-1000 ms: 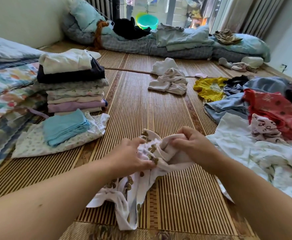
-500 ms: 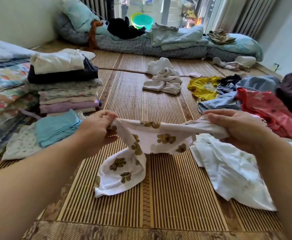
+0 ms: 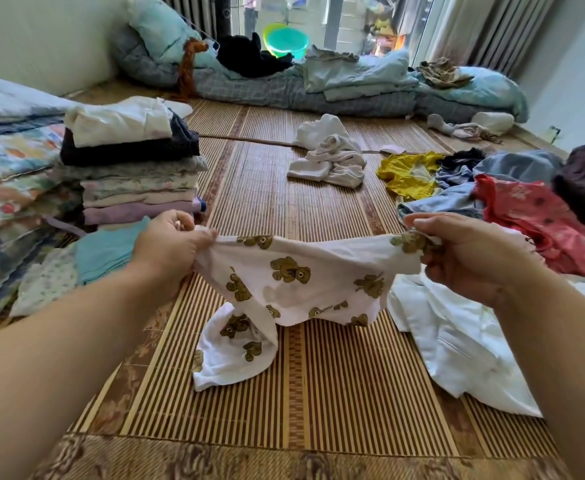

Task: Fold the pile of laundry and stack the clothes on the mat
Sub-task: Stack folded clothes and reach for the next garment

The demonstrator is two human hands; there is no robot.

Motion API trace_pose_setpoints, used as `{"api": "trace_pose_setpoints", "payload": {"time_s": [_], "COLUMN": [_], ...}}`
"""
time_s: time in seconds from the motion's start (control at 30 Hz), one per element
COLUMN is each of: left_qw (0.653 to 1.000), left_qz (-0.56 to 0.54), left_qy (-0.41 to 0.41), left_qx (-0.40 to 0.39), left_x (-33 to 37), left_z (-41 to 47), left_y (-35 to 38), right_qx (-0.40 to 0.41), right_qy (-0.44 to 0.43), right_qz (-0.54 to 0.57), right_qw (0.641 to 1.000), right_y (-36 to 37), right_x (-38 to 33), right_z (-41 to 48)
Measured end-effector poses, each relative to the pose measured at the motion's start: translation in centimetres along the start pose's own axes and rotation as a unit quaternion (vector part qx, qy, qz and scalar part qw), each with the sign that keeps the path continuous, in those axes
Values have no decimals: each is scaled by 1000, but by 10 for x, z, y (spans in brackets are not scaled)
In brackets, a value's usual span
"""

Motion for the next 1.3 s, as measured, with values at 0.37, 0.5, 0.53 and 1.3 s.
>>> {"api": "trace_pose_setpoints", "payload": {"time_s": [0.37,0.5,0.53,1.3], "left_qw": [922,944,948,888], "left_qz": [208,127,89,343], "left_qy": [213,177,161,305], "left_qx": [-248,-246,-258,-30], "left_x": [24,28,30,40], "left_z": [-91,-83,-82,-40], "left_y": [75,70,68,-22], "right_qx": [-174,-130,-136,-53], "right_qy": [-17,-75,-72,-151], "right_qz": [-130,-242,-292,-195], "right_qw": [976,959,944,968], "right_y": [84,82,81,48], "right_x": [13,28,36,15], "right_z": [-25,-20,-18,-8]}}
Point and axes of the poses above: each hand's wrist, its own z-axis towards the middle knuckle, its own y-axis out of the palm, x = y × z, the point moved 2 cm from there along z, towards the middle knuckle, and after that the axes turned 1 degree about z, right-handed, at the moved point
